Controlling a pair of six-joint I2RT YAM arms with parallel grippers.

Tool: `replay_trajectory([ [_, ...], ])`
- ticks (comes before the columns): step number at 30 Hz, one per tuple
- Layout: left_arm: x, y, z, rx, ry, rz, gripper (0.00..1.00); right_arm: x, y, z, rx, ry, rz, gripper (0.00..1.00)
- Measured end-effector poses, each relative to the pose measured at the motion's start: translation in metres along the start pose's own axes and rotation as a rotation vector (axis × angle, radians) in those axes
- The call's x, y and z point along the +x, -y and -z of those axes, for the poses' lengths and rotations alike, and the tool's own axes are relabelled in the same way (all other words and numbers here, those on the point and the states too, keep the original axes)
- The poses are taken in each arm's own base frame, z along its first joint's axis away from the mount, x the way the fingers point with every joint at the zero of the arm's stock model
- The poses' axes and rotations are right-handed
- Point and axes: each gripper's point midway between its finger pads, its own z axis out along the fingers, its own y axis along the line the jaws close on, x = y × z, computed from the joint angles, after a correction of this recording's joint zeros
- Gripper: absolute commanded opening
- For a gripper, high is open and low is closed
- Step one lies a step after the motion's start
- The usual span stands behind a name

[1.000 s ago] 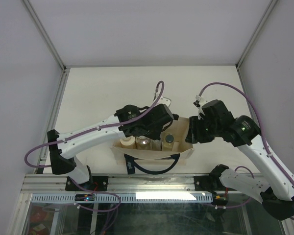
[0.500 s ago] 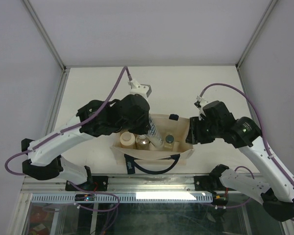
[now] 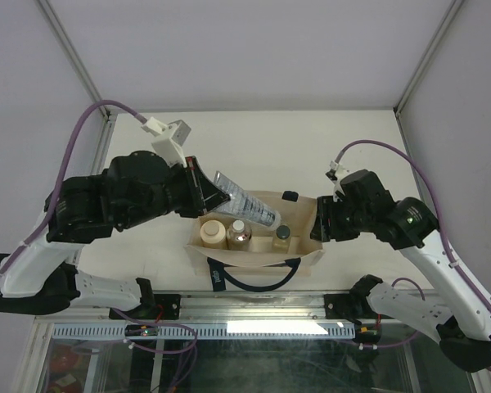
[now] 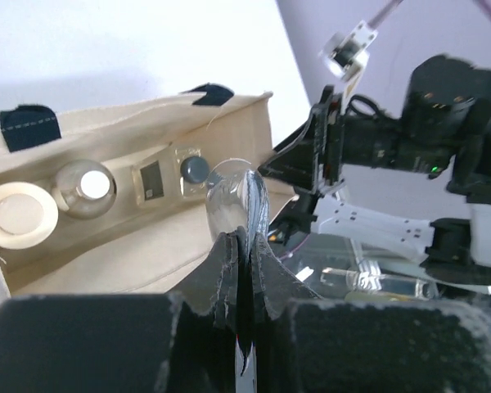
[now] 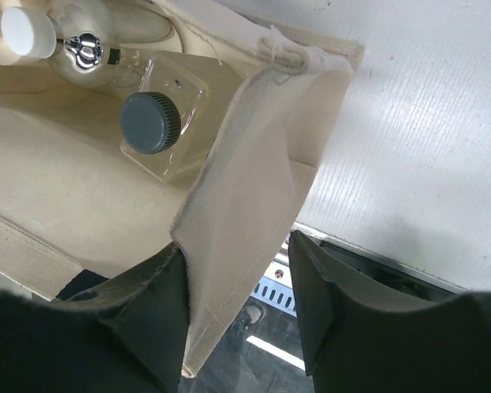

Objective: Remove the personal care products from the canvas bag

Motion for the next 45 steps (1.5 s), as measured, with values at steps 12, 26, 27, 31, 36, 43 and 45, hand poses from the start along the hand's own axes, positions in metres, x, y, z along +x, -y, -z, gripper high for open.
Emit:
replay_trajectory([
  [12, -0.062, 0.006, 0.009, -0.041, 0.251, -0.077, 0.00, -0.002, 0.003, 0.002, 0.014, 0.021, 0.002, 0.54],
  [26, -0.171, -0.077, -0.045, -0.432, 0.511, -0.185, 0.00, -0.007, 0.005, 0.007, 0.026, 0.041, 0.021, 0.55],
  [27, -0.176, -0.089, -0.047, -0.465, 0.510, -0.183, 0.00, -0.007, 0.005, 0.007, 0.026, 0.043, 0.021, 0.55],
  [31, -0.193, -0.133, -0.062, -0.575, 0.487, -0.155, 0.00, -0.008, 0.005, 0.008, 0.027, 0.045, 0.025, 0.55],
  [36, -0.198, -0.212, -0.083, -0.756, 0.409, -0.095, 0.00, -0.008, 0.007, 0.007, 0.034, 0.045, 0.040, 0.56],
  [43, -0.174, -0.317, -0.087, -0.913, 0.259, -0.008, 0.00, -0.010, 0.011, 0.005, 0.054, 0.039, 0.071, 0.56],
  [45, -0.170, -0.340, -0.090, -0.932, 0.227, -0.001, 0.00, -0.011, 0.011, 0.004, 0.059, 0.036, 0.077, 0.56],
])
